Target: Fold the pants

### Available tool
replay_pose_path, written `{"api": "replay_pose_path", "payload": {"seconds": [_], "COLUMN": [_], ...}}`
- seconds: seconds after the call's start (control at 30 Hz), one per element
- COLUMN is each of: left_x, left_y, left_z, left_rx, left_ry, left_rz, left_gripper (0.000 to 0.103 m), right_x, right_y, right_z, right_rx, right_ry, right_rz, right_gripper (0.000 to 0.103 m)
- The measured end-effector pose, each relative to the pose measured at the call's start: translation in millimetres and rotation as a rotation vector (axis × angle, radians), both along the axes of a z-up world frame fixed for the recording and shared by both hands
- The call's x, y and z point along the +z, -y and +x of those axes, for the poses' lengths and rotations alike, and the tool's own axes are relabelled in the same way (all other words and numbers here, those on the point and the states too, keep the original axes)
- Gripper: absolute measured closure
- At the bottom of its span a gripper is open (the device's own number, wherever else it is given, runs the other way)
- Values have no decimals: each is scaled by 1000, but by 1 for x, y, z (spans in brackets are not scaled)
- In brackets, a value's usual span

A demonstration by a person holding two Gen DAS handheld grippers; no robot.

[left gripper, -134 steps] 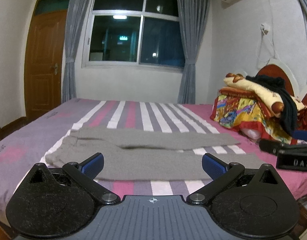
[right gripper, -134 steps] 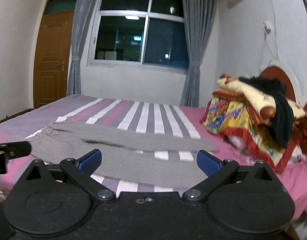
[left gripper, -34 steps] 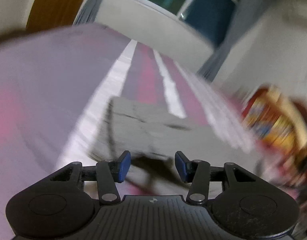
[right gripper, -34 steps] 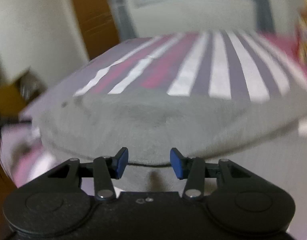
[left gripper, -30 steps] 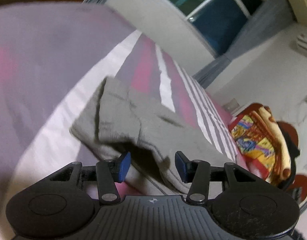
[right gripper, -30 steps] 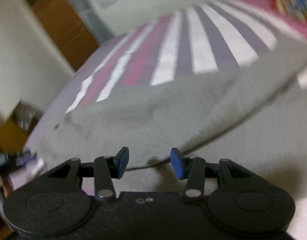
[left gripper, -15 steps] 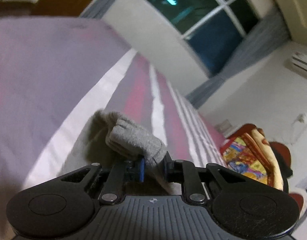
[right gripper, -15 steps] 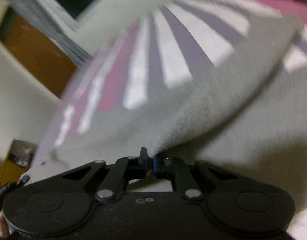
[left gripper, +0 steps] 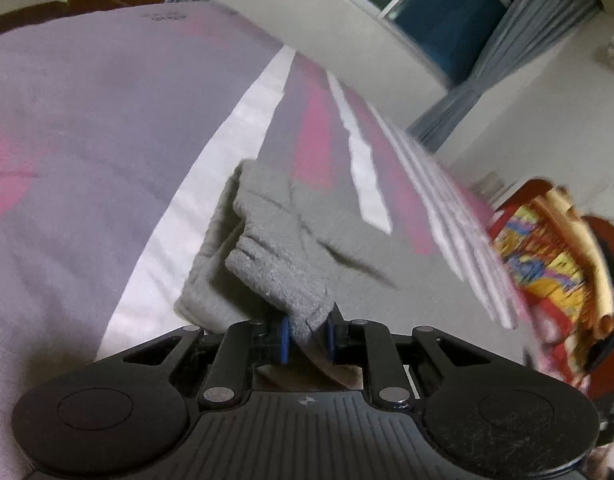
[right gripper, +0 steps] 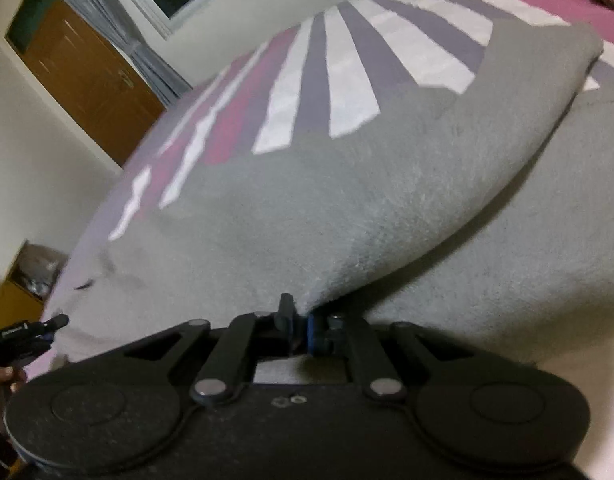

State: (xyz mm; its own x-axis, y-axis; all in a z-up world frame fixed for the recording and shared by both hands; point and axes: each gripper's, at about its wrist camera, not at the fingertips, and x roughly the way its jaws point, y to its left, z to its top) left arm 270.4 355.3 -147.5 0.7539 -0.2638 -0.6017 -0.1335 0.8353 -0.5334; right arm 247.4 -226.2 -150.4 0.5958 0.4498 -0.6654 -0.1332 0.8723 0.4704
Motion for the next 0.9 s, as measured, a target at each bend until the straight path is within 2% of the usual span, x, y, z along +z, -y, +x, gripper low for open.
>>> {"api": "replay_pose_path", "payload": {"seconds": [0.07,0.1,0.17,0.23,0.27,0.3,0.37,0.43,0.47,0.5,0.53,0.6,0.67,0.7,0.73,0.8,0.9], "left_x": [-7,-6,6,21,25,25,21,14,10,5,-1,-9,-10,-10,-10,-10,-11], "left_y": [9,12,19,30,36,38,45,52,53,56,62,64,67,69,71,70,67], "left_z": [6,5,-2,-17,-23,-29,-30,-23,-20,-17,-7,-2,2,2,2,-2,-4], "left_rx": [-26,-15,36,54,61,64,81,94,110,124,135,160,169,165,158,147,137], "left_ry": [-54,-60,-60,-45,-39,-36,-74,-109,-128,-148,-160,-176,-187,-189,-189,-184,-179], "left_rz": [66,81,74,95,95,79,70,93,92,84,74,59,67,78,89,90,73], "left_gripper": [85,85,85,83,80,79,78,77,71,67,62,62,62,62,62,62,62], "right_x": [-11,-17,-5,15,24,31,40,45,45,45,42,33,28,31,31,38,57], "right_y": [-2,3,12,26,33,42,52,55,50,49,39,31,24,20,24,36,47], "right_z": [8,8,9,-8,-14,-16,-1,17,30,42,59,81,96,100,98,87,50], "right_rx": [0,-24,-64,-125,-152,-179,-218,-248,-256,-266,-269,-253,-237,-232,-219,-208,-214], "right_ry": [-43,-63,-78,10,51,72,83,71,56,33,7,-49,-69,-63,-56,-35,38], "right_rz": [-29,8,69,41,34,16,-50,-129,-166,-217,-259,-369,-451,-469,-464,-404,-380], "right_gripper": [96,96,82,55,52,53,53,53,53,51,45,40,45,63,96,99,99]}}
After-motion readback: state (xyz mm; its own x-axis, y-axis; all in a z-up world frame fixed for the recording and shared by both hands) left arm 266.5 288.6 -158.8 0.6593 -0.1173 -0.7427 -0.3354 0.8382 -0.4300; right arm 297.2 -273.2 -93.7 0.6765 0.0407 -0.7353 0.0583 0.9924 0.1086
